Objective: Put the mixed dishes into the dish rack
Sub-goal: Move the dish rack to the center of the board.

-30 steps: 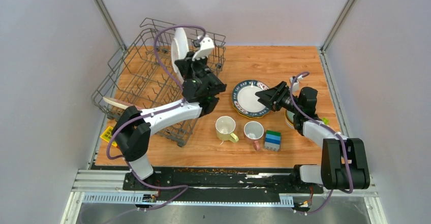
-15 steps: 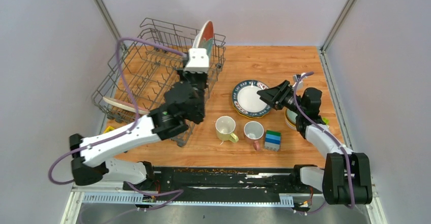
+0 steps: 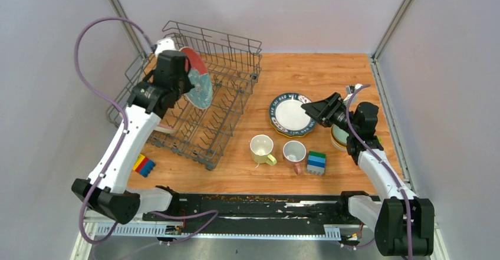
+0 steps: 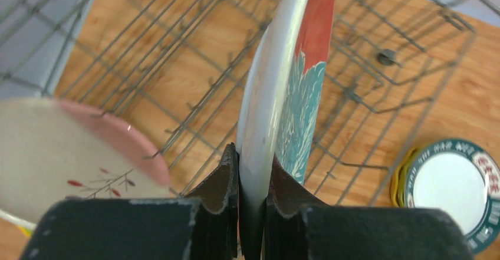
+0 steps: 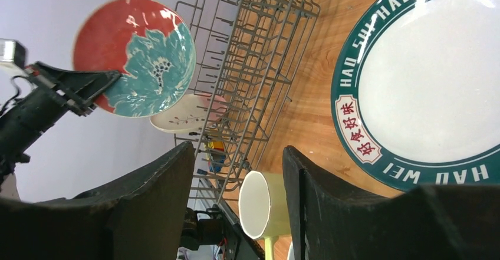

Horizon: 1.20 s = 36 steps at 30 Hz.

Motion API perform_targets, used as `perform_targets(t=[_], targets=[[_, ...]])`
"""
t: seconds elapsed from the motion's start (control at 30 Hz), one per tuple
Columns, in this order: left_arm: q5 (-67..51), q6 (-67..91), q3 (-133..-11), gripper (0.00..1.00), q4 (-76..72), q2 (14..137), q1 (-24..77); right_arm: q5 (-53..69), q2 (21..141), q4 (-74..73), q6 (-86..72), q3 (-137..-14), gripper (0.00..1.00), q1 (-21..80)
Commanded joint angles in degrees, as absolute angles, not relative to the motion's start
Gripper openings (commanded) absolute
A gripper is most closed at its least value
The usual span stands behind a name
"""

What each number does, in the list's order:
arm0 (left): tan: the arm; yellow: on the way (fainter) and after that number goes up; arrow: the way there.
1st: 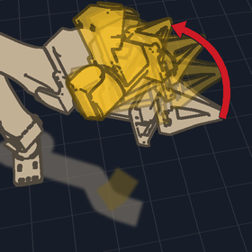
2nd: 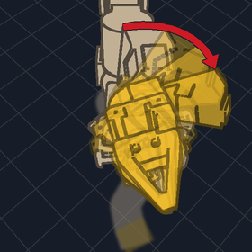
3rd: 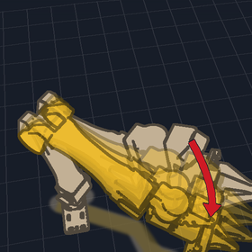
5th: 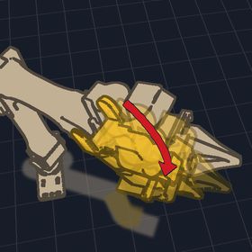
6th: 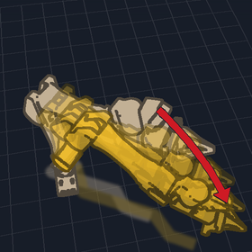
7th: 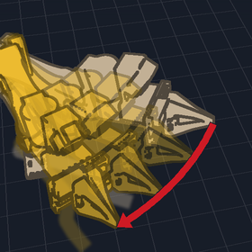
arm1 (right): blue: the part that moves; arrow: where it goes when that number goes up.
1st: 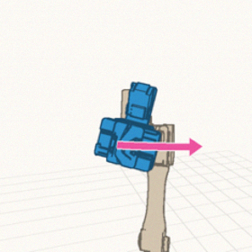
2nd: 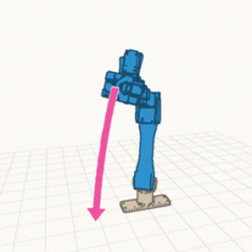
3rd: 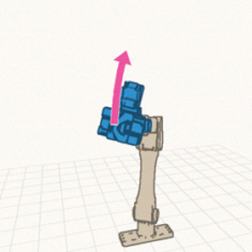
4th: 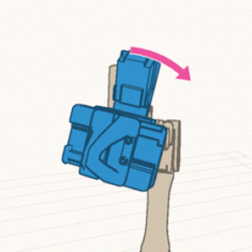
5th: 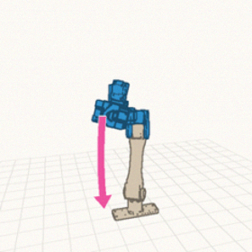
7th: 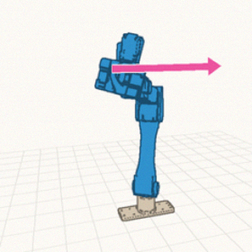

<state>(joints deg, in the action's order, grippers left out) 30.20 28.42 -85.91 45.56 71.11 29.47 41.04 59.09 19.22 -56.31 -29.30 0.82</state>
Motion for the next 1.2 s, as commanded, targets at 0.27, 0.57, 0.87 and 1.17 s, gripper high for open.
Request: perform_targets(t=[0.27,0.57,0.87,1.17], targets=[[18.1,53.0,-94.9,0.00,55.5,76.0,5.5,40.5,63.5,12.5,-52.2,-43.3,0.56,0.6],[27.8,55.6,-111.4,0.00,80.3,85.1,4.2,40.9,69.8,10.3,-49.8,-50.1,0.56,0.6],[25.1,56.6,-120.0,0.00,91.5,92.9,2.6,44.4,75.3,10.4,-49.6,-54.7,0.56,0.6],[25.9,58.7,-119.1,0.00,95.1,93.3,0.3,44.7,77.1,10.8,-49.1,-55.6,0.56,0.6]])
